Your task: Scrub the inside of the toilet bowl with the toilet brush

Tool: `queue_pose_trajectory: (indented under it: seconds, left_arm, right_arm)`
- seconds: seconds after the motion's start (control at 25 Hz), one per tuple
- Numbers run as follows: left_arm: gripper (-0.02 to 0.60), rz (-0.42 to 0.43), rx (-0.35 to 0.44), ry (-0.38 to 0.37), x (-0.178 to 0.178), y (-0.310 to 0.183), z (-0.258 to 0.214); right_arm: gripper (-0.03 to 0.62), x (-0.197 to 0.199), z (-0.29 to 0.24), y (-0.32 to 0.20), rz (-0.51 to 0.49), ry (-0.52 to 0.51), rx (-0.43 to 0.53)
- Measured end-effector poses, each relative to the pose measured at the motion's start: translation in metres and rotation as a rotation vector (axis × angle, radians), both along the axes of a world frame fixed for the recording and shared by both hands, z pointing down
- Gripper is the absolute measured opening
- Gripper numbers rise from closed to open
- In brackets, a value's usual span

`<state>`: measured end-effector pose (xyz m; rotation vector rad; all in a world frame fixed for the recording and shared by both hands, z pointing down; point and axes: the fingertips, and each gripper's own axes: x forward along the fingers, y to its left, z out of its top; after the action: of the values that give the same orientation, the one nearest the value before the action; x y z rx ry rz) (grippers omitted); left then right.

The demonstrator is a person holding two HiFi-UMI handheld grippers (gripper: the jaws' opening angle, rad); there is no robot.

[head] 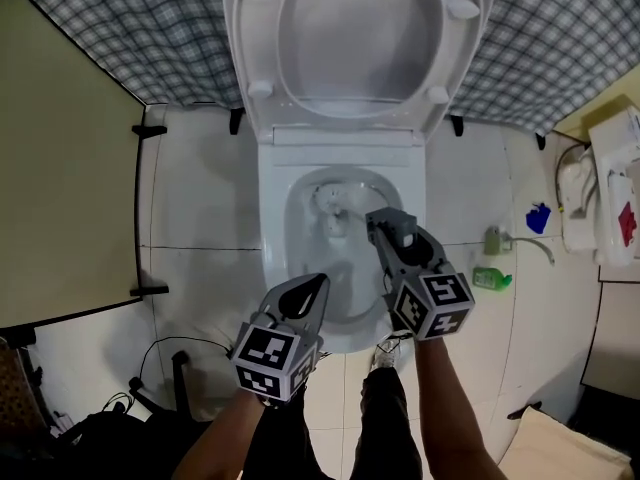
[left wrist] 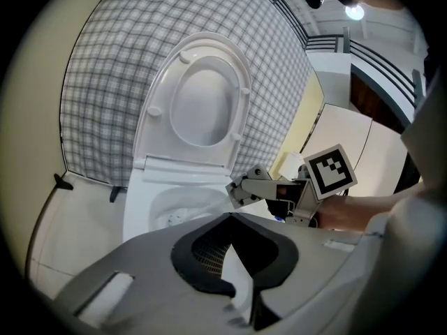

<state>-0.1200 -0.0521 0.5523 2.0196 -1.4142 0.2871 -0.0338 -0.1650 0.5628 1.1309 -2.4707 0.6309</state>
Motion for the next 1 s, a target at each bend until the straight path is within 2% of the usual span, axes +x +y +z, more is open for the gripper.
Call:
queue_pose_trajectory:
  seconds: [0.2,0.32,0.64,0.84,1.0]
  left_arm:
    - [0.009,-0.008,-0.011,-0.001,-0.007,0.001,0.006]
    - [0.009,-0.014,-0.016,-0.001,-0.010,0.002,0.007]
    - [0.009,-0.048,-0.039,-0.017,-0.021,0.011,0.012]
    - [0.009,-0.067,-0.057,-0.029,-0.023,0.020,0.015]
    - [0.009,-0.076,-0.063,-0.036,-0.018,0.028,0.017]
  right_arm:
    - [0.192,-0.009,-0.003,0.000,-0.011,-0.089,-0.041]
    - [0.193,-0.018,-0.002,0.004,-0.056,-0.109,-0.068]
    - [0.195,-0.038,-0.001,0.033,-0.252,-0.068,-0.105]
    - [0.195,-0.036,-0.001,0.056,-0.379,-0.031,-0.126]
    - [0.196,-0.023,0.000,0.089,-0.529,0.008,-0.152]
